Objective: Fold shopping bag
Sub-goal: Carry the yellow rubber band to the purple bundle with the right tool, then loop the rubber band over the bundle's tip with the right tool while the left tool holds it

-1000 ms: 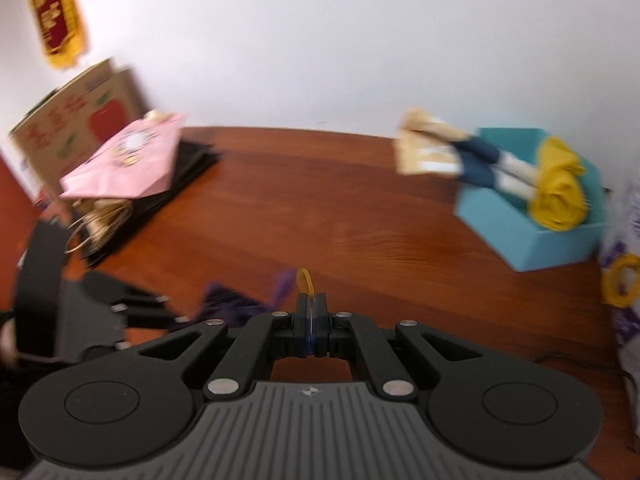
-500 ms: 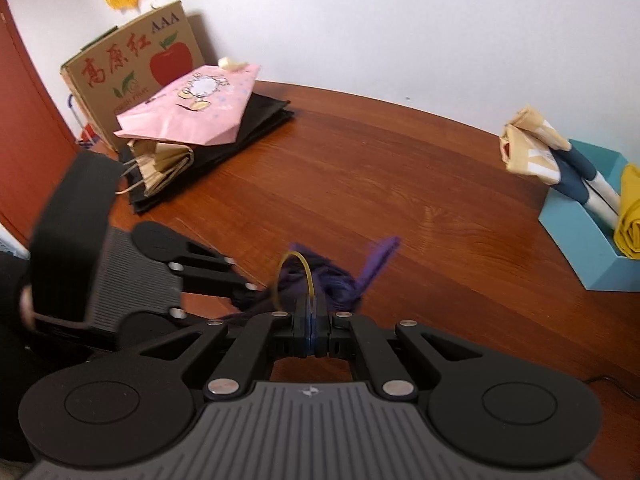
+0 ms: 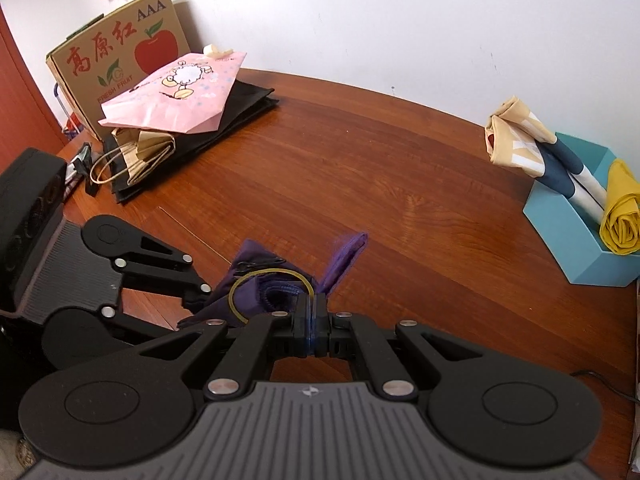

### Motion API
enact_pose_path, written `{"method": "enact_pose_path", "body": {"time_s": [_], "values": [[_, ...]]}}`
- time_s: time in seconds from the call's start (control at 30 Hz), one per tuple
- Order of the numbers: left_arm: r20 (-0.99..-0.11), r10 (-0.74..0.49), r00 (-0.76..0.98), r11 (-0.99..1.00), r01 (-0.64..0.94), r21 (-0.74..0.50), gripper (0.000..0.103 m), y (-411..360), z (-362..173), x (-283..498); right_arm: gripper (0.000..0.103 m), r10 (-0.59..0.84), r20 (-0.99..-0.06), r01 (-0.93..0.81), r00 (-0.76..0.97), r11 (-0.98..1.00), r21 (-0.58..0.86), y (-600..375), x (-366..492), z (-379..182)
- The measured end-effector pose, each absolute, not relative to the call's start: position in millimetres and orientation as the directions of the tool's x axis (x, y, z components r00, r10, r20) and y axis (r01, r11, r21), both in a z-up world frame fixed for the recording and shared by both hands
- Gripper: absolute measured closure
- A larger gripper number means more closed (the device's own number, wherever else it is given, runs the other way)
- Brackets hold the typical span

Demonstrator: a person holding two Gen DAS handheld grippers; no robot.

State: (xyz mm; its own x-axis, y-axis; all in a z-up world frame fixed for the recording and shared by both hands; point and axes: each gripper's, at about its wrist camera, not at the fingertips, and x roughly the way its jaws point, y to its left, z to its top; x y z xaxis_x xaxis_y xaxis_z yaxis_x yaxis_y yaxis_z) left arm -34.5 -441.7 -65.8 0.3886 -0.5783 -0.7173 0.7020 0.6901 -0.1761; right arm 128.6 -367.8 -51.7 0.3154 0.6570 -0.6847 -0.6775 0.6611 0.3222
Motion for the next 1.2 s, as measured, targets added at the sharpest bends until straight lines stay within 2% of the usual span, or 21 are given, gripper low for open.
{"method": "enact_pose_path", "body": {"time_s": [0.47,0.77,1.2], "values": [[-0.686,-0.614,0.390,0.722,0.630,-0.288,0.089,-422,-67,-27,0.103,0.659,-0.701,-0.648,0.274,0.665,0.371,-381,131,-53],[-0.712,-0.608,0.352,0.659,0.723,-0.205,0.088,-435,-68,-39,0.103,0.610,-0.684,-0.684,0.399,0.695,0.221,-378,124,-34],[-0.725,-0.610,0.321,0.640,0.739,-0.211,0.088,-434,-70,-47,0.103,0.540,-0.662,-0.659,0.519,0.746,0.092,-379,134,-27]]}}
